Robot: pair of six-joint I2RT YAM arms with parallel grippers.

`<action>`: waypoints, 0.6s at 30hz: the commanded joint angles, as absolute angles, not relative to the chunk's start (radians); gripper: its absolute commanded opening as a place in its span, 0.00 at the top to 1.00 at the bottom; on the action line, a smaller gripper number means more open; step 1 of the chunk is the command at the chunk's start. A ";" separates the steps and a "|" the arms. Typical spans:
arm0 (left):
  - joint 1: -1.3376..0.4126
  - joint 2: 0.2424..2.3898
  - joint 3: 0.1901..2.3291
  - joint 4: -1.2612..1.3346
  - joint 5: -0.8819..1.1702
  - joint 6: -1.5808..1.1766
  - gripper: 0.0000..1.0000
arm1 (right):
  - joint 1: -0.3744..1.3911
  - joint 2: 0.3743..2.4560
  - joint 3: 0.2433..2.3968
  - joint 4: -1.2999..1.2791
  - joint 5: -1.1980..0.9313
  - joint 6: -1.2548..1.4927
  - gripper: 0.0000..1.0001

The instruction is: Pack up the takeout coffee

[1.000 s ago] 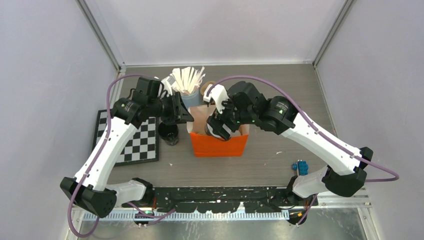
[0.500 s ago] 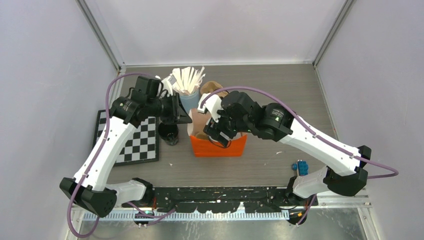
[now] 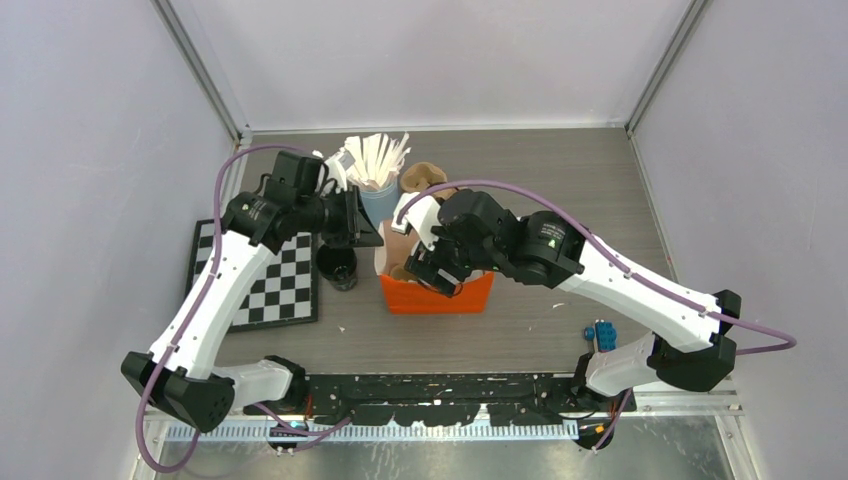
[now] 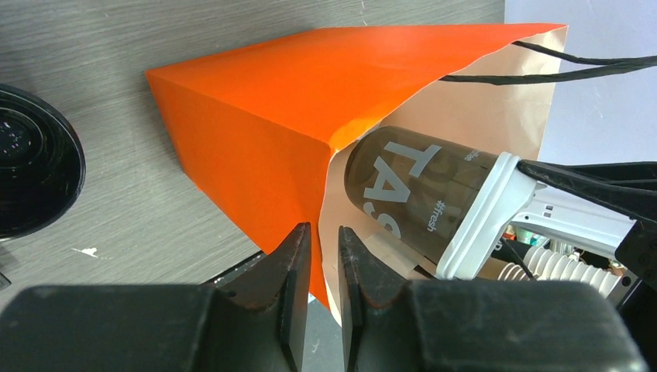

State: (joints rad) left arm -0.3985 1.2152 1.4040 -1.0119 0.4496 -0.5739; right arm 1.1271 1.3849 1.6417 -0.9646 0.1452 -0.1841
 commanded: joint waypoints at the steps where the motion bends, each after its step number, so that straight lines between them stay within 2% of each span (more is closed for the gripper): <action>1: -0.394 1.179 1.385 -0.933 0.466 -0.556 0.80 | 1.143 1.355 1.627 -0.955 0.171 -0.189 0.36; 12: -0.394 1.194 1.370 -0.884 0.477 -0.567 0.80 | 1.163 1.342 1.608 -0.954 0.193 -0.187 0.36; 16: -0.394 1.191 1.368 -0.870 0.486 -0.569 0.84 | 1.171 1.336 1.602 -0.956 0.203 -0.180 0.36; 18: -0.394 1.188 1.360 -0.865 0.501 -0.567 0.92 | 1.174 1.333 1.598 -0.956 0.207 -0.177 0.36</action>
State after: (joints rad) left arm -0.3985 1.1988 1.3605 -0.9199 0.4656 -0.5716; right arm 1.1641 1.3655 1.6131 -0.9573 0.1764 -0.1810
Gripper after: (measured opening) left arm 0.141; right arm 0.799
